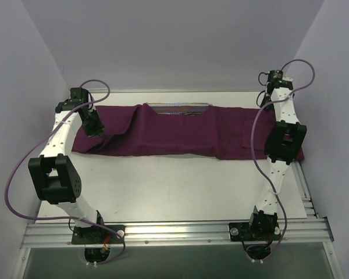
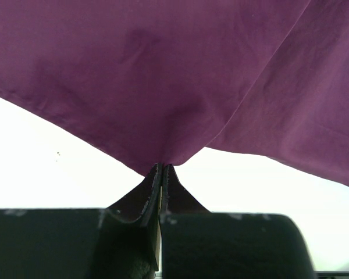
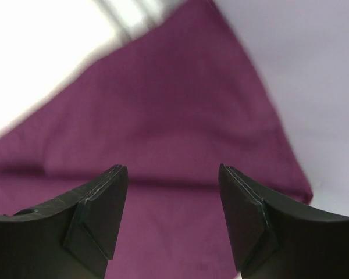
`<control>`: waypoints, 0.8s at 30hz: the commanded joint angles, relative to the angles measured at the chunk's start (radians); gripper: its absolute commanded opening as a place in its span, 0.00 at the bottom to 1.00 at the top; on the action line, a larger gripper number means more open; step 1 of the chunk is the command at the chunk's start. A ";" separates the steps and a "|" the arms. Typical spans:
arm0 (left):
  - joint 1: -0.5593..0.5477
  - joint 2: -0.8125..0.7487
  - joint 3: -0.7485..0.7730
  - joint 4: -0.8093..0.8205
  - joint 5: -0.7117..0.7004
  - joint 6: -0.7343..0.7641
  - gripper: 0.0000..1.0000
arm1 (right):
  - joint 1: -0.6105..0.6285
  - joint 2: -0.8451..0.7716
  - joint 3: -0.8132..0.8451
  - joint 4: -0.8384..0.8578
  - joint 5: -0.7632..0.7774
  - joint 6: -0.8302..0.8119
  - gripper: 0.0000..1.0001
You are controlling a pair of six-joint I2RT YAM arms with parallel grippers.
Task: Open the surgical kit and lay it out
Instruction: Open the surgical kit at the center of the board.
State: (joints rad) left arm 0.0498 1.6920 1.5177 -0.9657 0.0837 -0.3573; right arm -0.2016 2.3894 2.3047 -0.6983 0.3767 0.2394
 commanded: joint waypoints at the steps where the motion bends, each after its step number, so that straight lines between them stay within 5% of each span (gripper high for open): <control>1: 0.012 -0.048 0.010 0.013 0.007 0.011 0.02 | 0.096 -0.191 -0.202 -0.022 0.022 -0.005 0.64; 8: 0.012 -0.043 0.016 0.013 0.022 0.003 0.02 | 0.093 -0.406 -0.611 0.031 -0.295 0.012 0.45; 13: 0.012 -0.040 0.032 0.004 0.014 0.011 0.02 | 0.117 -0.446 -0.786 0.074 -0.358 0.000 0.40; 24: 0.013 -0.045 0.015 0.010 0.018 0.006 0.02 | 0.177 -0.418 -0.815 0.111 -0.398 -0.045 0.38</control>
State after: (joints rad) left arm 0.0547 1.6859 1.5177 -0.9665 0.0910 -0.3569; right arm -0.0257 1.9774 1.4990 -0.5854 -0.0143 0.2104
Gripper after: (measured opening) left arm 0.034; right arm 0.387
